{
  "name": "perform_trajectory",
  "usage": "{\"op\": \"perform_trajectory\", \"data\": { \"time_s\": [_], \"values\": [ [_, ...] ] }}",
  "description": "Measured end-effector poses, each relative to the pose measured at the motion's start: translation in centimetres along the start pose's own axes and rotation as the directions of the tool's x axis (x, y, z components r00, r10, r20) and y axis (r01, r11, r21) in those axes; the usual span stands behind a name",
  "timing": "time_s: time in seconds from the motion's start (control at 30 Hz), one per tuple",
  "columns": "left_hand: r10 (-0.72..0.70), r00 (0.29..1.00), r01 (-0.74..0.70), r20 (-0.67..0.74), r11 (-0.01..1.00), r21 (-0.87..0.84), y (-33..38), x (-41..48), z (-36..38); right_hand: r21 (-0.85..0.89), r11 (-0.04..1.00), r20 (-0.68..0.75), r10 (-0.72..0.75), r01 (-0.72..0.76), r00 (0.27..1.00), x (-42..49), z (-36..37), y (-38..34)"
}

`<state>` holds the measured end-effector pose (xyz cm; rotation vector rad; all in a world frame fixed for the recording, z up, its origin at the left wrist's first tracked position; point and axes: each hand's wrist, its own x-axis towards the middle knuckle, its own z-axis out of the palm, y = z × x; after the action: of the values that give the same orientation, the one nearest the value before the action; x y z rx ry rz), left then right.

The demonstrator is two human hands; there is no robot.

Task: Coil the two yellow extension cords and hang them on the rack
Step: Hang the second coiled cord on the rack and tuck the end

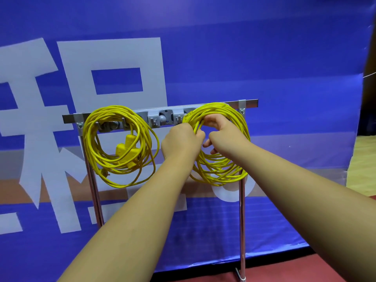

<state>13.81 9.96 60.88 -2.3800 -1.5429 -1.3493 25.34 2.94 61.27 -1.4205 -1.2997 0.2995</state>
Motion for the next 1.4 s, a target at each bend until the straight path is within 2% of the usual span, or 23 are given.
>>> {"op": "perform_trajectory", "data": {
  "time_s": [0.13, 0.17, 0.23, 0.3, 0.37, 0.43, 0.5, 0.67, 0.8, 0.87, 0.97, 1.1, 1.17, 1.23, 1.4],
  "values": [
    [0.009, 1.0, -0.009, -0.002, 1.0, 0.003, 0.5, 0.8, -0.2, -0.047, 0.996, -0.045, 0.068, -0.071, 0.997, 0.3, 0.0, 0.0],
    [0.011, 1.0, -0.011, -0.005, 1.0, 0.006, 0.7, 1.0, -0.2, -0.096, 0.994, -0.111, 0.048, -0.059, 0.993, 0.2, -0.2, -0.1],
    [0.027, 1.0, -0.027, -0.001, 1.0, 0.011, 1.1, 1.3, -0.4, -0.299, 0.954, -0.274, -0.099, 0.013, 0.957, -0.1, -1.0, -0.6],
    [0.052, 0.999, -0.052, 0.006, 0.999, 0.005, 1.6, 1.6, -0.7, -0.554, 0.831, -0.35, -0.281, 0.044, 0.894, -0.1, -2.1, -0.8],
    [0.075, 0.997, -0.075, 0.003, 0.997, 0.021, 2.0, 1.8, -0.9, -0.755, 0.655, -0.331, -0.385, 0.003, 0.861, 0.3, -3.3, -0.7],
    [0.1, 0.995, -0.1, -0.005, 0.994, 0.048, 2.2, 1.9, -1.1, -0.842, 0.535, -0.297, -0.369, -0.059, 0.881, 1.1, -4.4, -0.3],
    [0.15, 0.988, -0.146, -0.029, 0.983, 0.109, 2.6, 1.9, -1.3, -0.857, 0.508, -0.28, -0.317, -0.087, 0.906, 1.8, -5.5, 0.2],
    [0.358, 0.924, -0.289, -0.137, 0.885, 0.364, 3.1, 3.1, -2.1, -0.798, 0.602, -0.27, -0.33, -0.019, 0.904, 3.3, -6.8, 0.3],
    [0.394, 0.909, -0.312, -0.135, 0.859, 0.406, 3.1, 4.7, -2.4, -0.719, 0.694, -0.311, -0.292, -0.023, 0.905, 4.7, -7.4, -0.3],
    [0.454, 0.884, -0.374, -0.111, 0.83, 0.413, 3.0, 5.2, -2.4, -0.653, 0.757, -0.314, -0.264, -0.005, 0.912, 5.5, -8.0, -0.3],
    [0.484, 0.871, -0.43, -0.079, 0.832, 0.351, 2.4, 5.9, -2.1, -0.471, 0.882, -0.276, -0.144, -0.003, 0.95, 6.5, -9.1, 0.4],
    [0.435, 0.899, -0.421, -0.051, 0.891, 0.171, 1.5, 6.3, -1.9, -0.232, 0.972, -0.184, 0.002, -0.045, 0.983, 7.0, -9.5, 2.2],
    [0.434, 0.9, -0.431, -0.026, 0.898, 0.086, 0.9, 6.2, -1.6, -0.101, 0.994, -0.15, 0.032, -0.048, 0.988, 6.8, -9.3, 3.3],
    [0.479, 0.878, -0.476, -0.002, 0.874, 0.092, 0.3, 5.9, -1.3, 0.008, 0.999, -0.137, 0.042, -0.042, 0.99, 6.4, -8.8, 4.5],
    [0.466, 0.883, -0.465, -0.048, 0.885, 0.042, 0.5, 5.9, -1.1, 0.204, 0.979, -0.223, 0.05, -0.003, 0.974, 5.9, -7.5, 5.3]
  ]
}}
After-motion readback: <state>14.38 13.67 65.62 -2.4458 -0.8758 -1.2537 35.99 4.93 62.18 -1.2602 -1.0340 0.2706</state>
